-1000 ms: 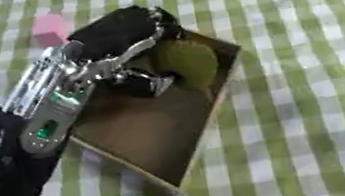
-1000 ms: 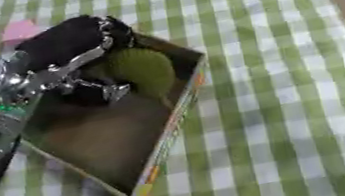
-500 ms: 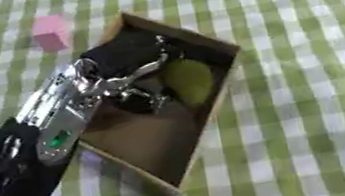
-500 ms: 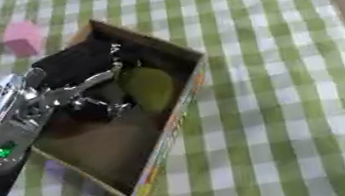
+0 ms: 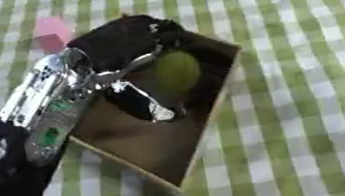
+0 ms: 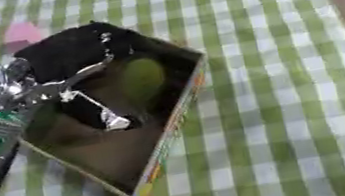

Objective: Pick up objects on the table and place them in the box.

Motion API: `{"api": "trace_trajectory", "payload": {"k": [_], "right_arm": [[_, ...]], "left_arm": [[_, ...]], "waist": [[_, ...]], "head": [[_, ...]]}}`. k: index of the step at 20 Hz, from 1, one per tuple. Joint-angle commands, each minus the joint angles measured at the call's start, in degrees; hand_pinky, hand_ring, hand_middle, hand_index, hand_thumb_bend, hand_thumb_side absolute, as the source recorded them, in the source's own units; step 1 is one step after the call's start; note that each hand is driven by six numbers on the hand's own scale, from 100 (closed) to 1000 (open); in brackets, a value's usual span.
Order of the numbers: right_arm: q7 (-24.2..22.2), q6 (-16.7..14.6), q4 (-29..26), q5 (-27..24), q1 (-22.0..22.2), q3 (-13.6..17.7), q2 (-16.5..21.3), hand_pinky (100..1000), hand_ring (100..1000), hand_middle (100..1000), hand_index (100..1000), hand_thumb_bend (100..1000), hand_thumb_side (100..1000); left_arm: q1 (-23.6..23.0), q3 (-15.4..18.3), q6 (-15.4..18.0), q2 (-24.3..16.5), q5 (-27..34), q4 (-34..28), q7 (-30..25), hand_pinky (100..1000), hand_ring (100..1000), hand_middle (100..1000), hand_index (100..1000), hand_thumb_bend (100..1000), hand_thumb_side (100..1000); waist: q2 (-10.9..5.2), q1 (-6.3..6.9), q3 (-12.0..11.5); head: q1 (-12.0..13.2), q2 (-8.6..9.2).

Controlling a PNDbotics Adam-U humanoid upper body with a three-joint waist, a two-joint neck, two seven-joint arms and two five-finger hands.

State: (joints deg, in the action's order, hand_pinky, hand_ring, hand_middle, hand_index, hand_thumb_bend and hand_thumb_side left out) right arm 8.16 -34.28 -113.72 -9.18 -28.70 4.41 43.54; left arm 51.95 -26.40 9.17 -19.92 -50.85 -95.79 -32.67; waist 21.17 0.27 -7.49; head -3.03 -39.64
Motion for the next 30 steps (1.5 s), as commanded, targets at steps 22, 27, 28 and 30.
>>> {"api": "trace_trajectory", "payload": {"k": [22,27,28,30], "right_arm": [[2.6,0.4,-0.9,2.2,3.1,2.2,2.3,896,555,542,832,100,439],[3.1,0.3,-0.9,2.8,3.7,2.4,2.4,895,549,541,832,100,435],[3.2,0.2,-0.9,2.9,3.8,2.4,2.4,895,548,541,832,100,433],[3.3,0.1,-0.9,3.0,3.8,2.5,2.5,894,542,541,832,100,428]], "left_arm": [[-2.4,16.3,-12.8,-26.0,24.9,-3.6,-1.8,909,898,851,908,380,469],[-2.0,16.1,-9.7,-26.9,22.5,1.8,-3.3,913,902,856,915,436,463],[-1.8,16.0,-9.0,-26.9,22.0,2.8,-3.7,911,900,853,916,452,479],[-1.3,15.8,-7.8,-27.0,21.1,5.0,-4.3,910,897,849,919,488,505]], "waist": [[-3.17,1.13,-2.6],[-3.32,1.03,-2.2],[-3.33,0.99,-2.0],[-3.26,0.84,-1.7]], "head": [[-1.2,-4.45],[-0.8,-4.48],[-0.8,-4.46],[-0.9,-3.86]]}}
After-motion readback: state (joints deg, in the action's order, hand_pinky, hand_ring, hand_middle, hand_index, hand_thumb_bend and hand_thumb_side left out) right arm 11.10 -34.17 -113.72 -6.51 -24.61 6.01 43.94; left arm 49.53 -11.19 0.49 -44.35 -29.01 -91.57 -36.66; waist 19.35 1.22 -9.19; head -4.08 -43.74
